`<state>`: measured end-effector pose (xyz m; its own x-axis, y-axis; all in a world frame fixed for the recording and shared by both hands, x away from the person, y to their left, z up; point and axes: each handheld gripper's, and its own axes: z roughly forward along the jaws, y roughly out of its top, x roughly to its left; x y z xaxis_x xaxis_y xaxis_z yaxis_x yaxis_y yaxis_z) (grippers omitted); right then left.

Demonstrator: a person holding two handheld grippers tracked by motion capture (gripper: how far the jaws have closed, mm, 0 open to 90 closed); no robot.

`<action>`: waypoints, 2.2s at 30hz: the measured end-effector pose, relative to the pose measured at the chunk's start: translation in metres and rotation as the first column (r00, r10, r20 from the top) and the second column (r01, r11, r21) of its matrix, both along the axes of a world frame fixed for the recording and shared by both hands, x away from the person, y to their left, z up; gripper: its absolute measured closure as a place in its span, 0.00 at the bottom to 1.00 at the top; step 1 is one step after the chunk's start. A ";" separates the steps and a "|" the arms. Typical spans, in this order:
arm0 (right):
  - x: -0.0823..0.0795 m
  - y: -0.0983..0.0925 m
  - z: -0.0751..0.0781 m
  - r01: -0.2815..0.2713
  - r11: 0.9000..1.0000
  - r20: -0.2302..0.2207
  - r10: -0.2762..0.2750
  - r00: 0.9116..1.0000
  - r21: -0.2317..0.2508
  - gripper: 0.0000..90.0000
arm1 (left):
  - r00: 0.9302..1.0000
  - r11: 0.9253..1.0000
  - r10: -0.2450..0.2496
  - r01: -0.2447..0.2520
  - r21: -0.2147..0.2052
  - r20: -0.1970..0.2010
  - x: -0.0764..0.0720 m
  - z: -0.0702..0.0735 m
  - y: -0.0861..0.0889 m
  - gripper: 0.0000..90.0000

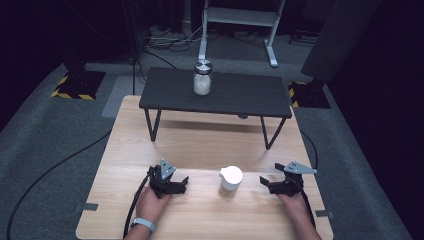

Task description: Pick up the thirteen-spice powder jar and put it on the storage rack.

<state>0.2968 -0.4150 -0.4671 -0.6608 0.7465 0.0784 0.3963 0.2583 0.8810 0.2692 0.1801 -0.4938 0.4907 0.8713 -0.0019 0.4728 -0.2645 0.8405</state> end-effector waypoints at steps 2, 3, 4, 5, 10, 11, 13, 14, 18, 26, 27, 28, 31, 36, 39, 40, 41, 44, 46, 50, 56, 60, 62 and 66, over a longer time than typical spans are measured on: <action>-0.006 0.001 0.009 -0.017 1.000 0.061 0.015 0.998 0.023 0.04 | 1.000 1.000 -0.001 0.001 0.001 0.000 0.000 0.000 0.000 0.02; -0.006 0.001 0.009 -0.017 1.000 0.061 0.015 0.998 0.023 0.04 | 1.000 1.000 -0.001 0.001 0.001 0.000 0.000 0.000 0.000 0.02; -0.008 0.002 0.015 -0.028 0.999 0.091 0.025 0.996 0.028 0.04 | 1.000 1.000 0.000 0.000 0.000 0.000 0.000 0.000 0.000 0.02; -0.010 0.003 0.018 -0.034 0.999 0.103 0.031 0.994 0.031 0.04 | 1.000 1.000 0.000 0.000 0.000 0.000 0.000 0.000 0.000 0.02; -0.018 0.004 0.030 -0.059 0.997 0.170 0.049 0.984 0.051 0.04 | 1.000 1.000 -0.003 0.003 0.002 0.000 0.001 0.000 0.000 0.02; -0.018 0.004 0.030 -0.059 0.997 0.170 0.049 0.984 0.051 0.04 | 1.000 1.000 -0.003 0.003 0.002 0.000 0.001 0.000 0.000 0.02; -0.023 0.006 0.036 -0.060 0.997 0.203 0.049 0.978 0.051 0.05 | 1.000 1.000 -0.001 0.001 0.000 0.001 0.000 0.000 0.000 0.02; -0.027 0.007 0.039 -0.065 0.996 0.225 0.052 0.973 0.053 0.05 | 1.000 1.000 -0.002 0.002 0.002 0.000 0.001 0.000 0.000 0.02; -0.028 0.009 0.044 -0.078 0.996 0.234 0.064 0.970 0.052 0.05 | 1.000 1.000 -0.002 0.002 0.002 0.000 0.001 0.000 0.000 0.02; -0.024 0.016 0.041 -0.120 0.990 0.225 0.100 0.969 0.078 0.05 | 1.000 1.000 -0.002 0.002 0.002 0.000 0.001 0.000 0.000 0.02; -0.024 0.018 0.041 -0.126 0.989 0.228 0.104 0.968 0.082 0.05 | 1.000 1.000 -0.002 0.002 0.002 0.000 0.001 0.000 0.000 0.02; -0.024 0.019 0.041 -0.136 0.987 0.230 0.112 0.967 0.090 0.04 | 1.000 1.000 -0.002 0.002 0.002 0.000 0.001 0.000 0.000 0.02; -0.022 0.025 0.041 -0.184 0.976 0.230 0.153 0.961 0.118 0.04 | 1.000 1.000 -0.001 0.001 0.000 0.001 0.001 0.000 0.000 0.02; -0.022 0.038 0.040 -0.240 0.964 0.250 0.206 0.946 0.114 0.04 | 1.000 1.000 -0.001 0.001 0.000 0.001 0.001 0.000 0.000 0.02; -0.020 0.044 0.038 -0.279 0.949 0.253 0.237 0.938 0.147 0.03 | 1.000 1.000 -0.001 0.001 0.000 0.001 0.001 0.000 0.000 0.02; -0.019 0.046 0.036 -0.290 0.943 0.250 0.246 0.936 0.160 0.03 | 1.000 1.000 -0.001 0.001 0.000 0.000 0.001 0.000 0.000 0.02; -0.018 0.047 0.035 -0.300 0.938 0.247 0.254 0.935 0.171 0.03 | 1.000 1.000 -0.001 0.001 0.000 0.001 0.001 0.000 0.000 0.02; -0.016 0.055 0.033 -0.313 0.936 0.228 0.273 0.934 0.159 0.03 | 1.000 1.000 -0.001 0.001 0.000 0.001 0.001 0.000 0.000 0.02; -0.016 0.063 0.030 -0.313 0.942 0.206 0.285 0.936 0.120 0.04 | 1.000 1.000 -0.002 0.002 0.000 0.001 0.001 0.000 0.000 0.02; -0.016 0.071 0.025 -0.311 0.947 0.175 0.295 0.939 0.074 0.04 | 1.000 1.000 -0.004 0.004 0.002 0.002 0.001 0.000 0.000 0.02; -0.012 0.077 0.001 -0.311 0.949 0.118 0.304 0.945 0.055 0.08 | 1.000 1.000 -0.002 0.002 -0.001 0.001 0.001 0.000 0.000 0.02; -0.010 0.078 -0.010 -0.309 0.949 0.091 0.302 0.949 0.071 0.09 | 1.000 1.000 -0.002 0.002 -0.001 0.001 0.001 0.000 0.000 0.02; -0.009 0.081 -0.018 -0.306 0.948 0.076 0.300 0.951 0.087 0.10 | 1.000 1.000 -0.003 0.003 0.001 0.002 0.001 0.000 0.000 0.02; -0.012 0.091 -0.019 -0.292 0.955 0.069 0.289 0.955 0.049 0.13 | 1.000 1.000 -0.004 0.004 0.002 0.002 0.001 0.000 0.000 0.02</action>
<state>0.2844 -0.3238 -0.4859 -0.8533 0.5168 0.0694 0.2574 0.3017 0.9180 0.2706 0.1801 -0.4938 0.4942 0.8694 0.0009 0.4702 -0.2682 0.8408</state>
